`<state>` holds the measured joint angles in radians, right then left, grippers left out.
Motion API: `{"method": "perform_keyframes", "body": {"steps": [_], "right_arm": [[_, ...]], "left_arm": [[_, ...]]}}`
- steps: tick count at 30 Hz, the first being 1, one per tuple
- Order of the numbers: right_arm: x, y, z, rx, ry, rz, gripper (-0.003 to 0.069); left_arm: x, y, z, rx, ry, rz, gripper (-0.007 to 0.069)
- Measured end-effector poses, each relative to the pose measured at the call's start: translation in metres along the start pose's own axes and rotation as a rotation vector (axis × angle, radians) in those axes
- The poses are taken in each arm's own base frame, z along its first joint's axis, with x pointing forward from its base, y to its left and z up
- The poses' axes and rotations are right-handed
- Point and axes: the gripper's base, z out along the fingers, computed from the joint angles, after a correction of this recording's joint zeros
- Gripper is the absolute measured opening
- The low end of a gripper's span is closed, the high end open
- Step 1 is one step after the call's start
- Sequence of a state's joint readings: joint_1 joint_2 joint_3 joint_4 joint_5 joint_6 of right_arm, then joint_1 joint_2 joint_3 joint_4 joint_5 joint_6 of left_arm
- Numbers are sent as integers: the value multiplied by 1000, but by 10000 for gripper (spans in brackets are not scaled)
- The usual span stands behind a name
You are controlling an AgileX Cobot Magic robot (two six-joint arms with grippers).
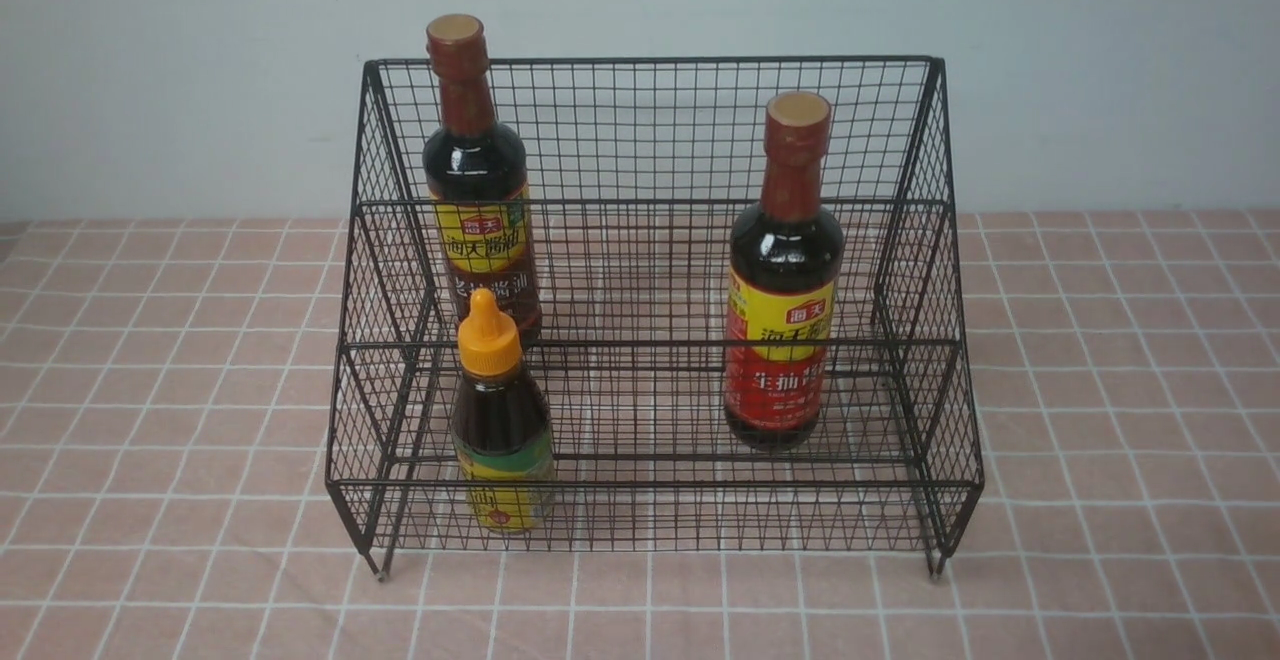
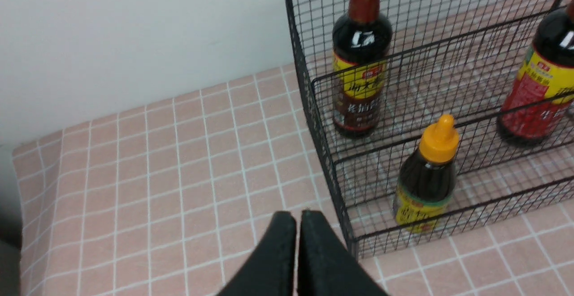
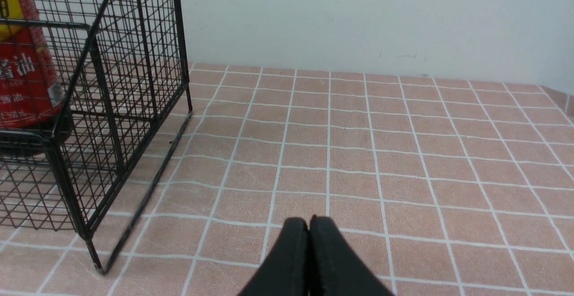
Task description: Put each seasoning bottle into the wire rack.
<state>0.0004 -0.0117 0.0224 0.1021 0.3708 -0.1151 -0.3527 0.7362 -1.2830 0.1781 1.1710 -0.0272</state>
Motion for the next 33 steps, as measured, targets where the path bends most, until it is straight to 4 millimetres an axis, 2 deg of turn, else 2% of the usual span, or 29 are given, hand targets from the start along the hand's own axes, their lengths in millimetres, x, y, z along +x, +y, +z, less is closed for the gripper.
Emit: {"method": "perform_keyframes", "body": {"steps": [1, 2, 6, 7, 10, 11, 14, 15, 16, 17, 19, 21, 33], "right_arm": [[0, 0, 0, 0, 0, 0, -15], [0, 0, 0, 0, 0, 0, -15], [0, 0, 0, 0, 0, 0, -15], [0, 0, 0, 0, 0, 0, -15], [0, 0, 0, 0, 0, 0, -15], [0, 0, 0, 0, 0, 0, -15], [0, 0, 0, 0, 0, 0, -15], [0, 0, 0, 0, 0, 0, -15], [0, 0, 0, 0, 0, 0, -15], [0, 0, 0, 0, 0, 0, -15], [0, 0, 0, 0, 0, 0, -15], [0, 0, 0, 0, 1, 1, -15], [0, 0, 0, -1, 2, 3, -15]], "left_arm": [[11, -2, -2, 12, -56, -2, -7], [14, -2, -2, 13, -54, -2, -7], [79, -10, 17, 23, -183, 1, -7], [81, -10, 19, 20, -198, -1, -7], [130, -15, 41, -7, -214, -31, -7], [156, -17, 55, -41, -227, -61, -7], [204, -21, 78, -100, -224, -102, -7], [207, -22, 80, -104, -224, -105, -7], [218, -23, 86, -117, -221, -113, -7], [239, -25, 97, -138, -207, -129, -7], [259, -27, 109, -144, -175, -144, -7], [269, -28, 116, -144, -153, -145, -7], [267, -28, 117, -144, -197, -141, -7]]}}
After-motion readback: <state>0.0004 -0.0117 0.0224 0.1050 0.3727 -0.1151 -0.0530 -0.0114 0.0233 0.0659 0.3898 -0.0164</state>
